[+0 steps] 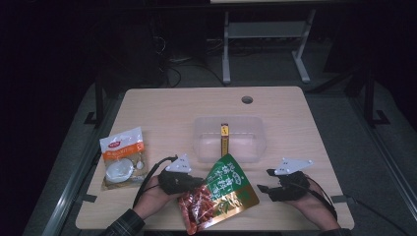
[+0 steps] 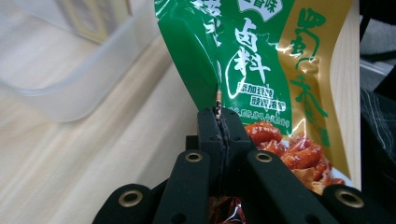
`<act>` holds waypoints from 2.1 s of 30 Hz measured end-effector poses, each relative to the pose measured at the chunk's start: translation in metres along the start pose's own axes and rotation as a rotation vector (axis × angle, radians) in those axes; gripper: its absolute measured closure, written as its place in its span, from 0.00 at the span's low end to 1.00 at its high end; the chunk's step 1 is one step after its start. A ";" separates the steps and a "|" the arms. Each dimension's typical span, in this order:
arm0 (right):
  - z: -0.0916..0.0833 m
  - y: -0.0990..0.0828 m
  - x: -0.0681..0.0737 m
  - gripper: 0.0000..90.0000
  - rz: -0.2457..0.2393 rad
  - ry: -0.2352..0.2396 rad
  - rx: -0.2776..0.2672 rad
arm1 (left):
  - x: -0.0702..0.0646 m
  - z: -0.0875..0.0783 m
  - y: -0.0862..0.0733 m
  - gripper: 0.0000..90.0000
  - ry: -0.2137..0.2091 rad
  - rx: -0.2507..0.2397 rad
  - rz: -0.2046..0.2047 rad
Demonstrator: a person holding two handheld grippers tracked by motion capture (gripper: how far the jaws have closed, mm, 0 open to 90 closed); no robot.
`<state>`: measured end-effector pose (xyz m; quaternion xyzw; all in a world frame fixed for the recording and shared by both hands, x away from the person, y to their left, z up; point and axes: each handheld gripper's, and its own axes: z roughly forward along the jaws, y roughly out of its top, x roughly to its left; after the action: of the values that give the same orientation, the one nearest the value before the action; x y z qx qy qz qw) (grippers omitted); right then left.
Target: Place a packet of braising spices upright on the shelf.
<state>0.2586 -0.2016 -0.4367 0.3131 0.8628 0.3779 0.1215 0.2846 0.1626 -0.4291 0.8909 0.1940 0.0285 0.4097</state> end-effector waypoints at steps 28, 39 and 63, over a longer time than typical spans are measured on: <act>0.031 0.040 0.025 0.37 0.006 0.255 -0.143 | 0.010 -0.049 0.015 0.99 0.141 -0.258 -0.057; 0.046 0.056 0.026 0.59 0.094 0.371 -0.259 | 0.008 -0.051 0.015 0.99 0.149 -0.307 -0.083; 0.031 0.085 0.006 1.00 0.041 0.426 -0.208 | 0.000 -0.038 0.004 0.96 0.116 -0.243 -0.070</act>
<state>0.3059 -0.1352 -0.3960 0.2295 0.8188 0.5248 -0.0391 0.2779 0.1875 -0.4010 0.8243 0.2434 0.0889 0.5034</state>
